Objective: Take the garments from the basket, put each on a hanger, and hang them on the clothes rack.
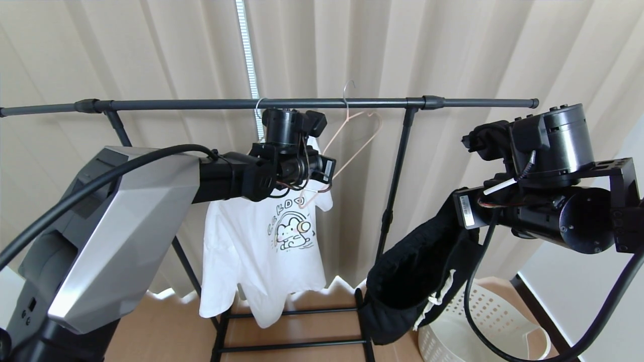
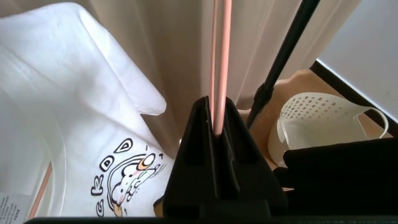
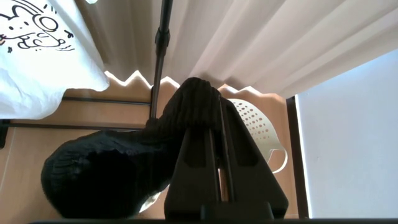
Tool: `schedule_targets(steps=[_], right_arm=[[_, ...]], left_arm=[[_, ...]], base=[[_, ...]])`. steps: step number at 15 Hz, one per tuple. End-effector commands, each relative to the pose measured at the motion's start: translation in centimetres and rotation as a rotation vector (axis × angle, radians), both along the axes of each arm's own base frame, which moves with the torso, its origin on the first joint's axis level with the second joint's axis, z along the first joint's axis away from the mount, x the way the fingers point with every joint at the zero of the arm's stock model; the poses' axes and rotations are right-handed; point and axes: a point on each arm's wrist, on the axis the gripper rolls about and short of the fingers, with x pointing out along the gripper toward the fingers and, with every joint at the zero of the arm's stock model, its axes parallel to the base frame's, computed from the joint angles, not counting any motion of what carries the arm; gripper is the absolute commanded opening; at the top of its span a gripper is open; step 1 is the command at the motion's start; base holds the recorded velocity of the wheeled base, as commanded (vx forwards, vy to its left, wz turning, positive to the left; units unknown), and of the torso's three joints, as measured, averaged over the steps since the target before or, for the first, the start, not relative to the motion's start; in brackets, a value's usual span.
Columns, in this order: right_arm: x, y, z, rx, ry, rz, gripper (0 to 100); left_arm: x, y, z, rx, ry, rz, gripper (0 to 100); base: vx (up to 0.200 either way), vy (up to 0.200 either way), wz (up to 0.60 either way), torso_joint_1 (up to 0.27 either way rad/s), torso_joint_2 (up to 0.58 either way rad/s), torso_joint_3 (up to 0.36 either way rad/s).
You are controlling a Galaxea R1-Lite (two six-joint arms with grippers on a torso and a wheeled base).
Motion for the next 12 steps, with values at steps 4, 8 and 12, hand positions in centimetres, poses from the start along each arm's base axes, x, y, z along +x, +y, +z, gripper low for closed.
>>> schedule_targets(steps=[4, 8, 12], right_arm=[[0.0, 0.0, 0.0, 0.0, 0.0, 0.0, 0], [0.0, 0.0, -0.1, -0.001, 0.002, 0.0, 0], [0.1, 0.0, -0.1, -0.002, 0.004, -0.001, 0]], left_arm=[[-1.8, 0.9, 1.0, 0.004, 0.006, -0.003, 0], [-3.8, 2.0, 0.2, 0.003, 0.0, -0.004, 0], [-7.6, 4.1, 0.1, -0.005, -0.024, -0.013, 0]], base=[[0.0, 0.0, 0.0, 0.0, 0.0, 0.0], [0.0, 0.0, 0.0, 0.0, 0.0, 0.0], [0.0, 0.0, 0.0, 0.0, 0.0, 0.0]])
